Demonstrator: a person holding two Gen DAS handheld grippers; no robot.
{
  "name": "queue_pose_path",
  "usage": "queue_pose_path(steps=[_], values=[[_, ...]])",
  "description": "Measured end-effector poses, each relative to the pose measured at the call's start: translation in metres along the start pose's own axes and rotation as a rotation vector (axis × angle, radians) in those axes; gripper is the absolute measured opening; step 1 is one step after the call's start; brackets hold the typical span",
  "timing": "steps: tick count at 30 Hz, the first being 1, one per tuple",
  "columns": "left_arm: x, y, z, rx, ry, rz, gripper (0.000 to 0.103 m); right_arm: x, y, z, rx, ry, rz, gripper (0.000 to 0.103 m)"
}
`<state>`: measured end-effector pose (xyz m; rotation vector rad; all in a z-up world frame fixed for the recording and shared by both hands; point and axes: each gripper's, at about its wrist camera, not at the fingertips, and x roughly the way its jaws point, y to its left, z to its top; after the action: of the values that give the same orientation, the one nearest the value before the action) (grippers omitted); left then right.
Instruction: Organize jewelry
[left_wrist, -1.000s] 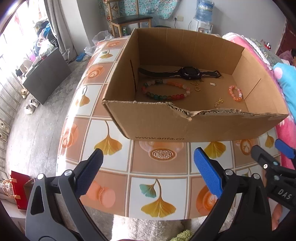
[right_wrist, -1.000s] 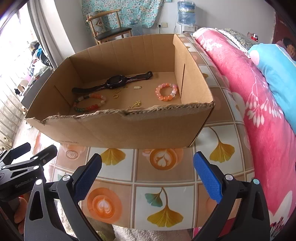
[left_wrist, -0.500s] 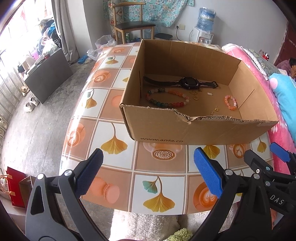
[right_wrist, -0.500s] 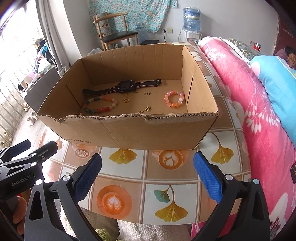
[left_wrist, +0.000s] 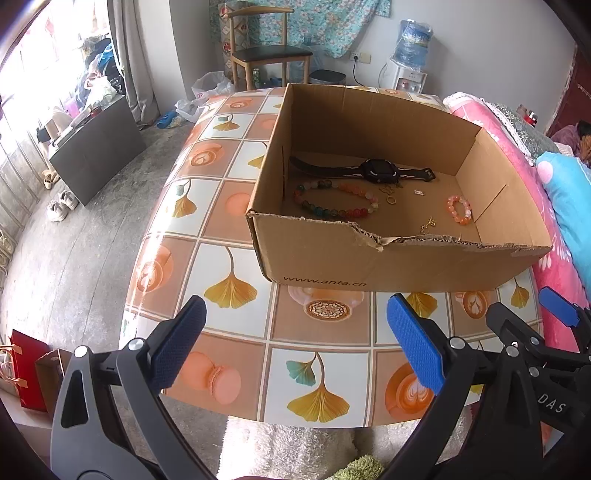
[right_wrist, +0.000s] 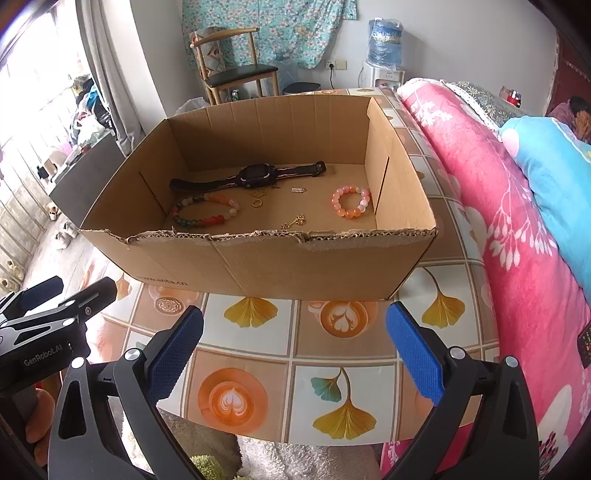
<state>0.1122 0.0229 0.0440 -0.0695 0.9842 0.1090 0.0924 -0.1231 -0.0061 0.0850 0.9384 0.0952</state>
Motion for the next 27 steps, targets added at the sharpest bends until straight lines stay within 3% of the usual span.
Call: queue_pose_path(steps=[27], values=[[-0.0032, -0.0038, 0.0016, 0.007, -0.008, 0.001, 0.095, 0.0009, -0.0036, -0.0007, 0.007, 0.003, 0.0, 0.097]])
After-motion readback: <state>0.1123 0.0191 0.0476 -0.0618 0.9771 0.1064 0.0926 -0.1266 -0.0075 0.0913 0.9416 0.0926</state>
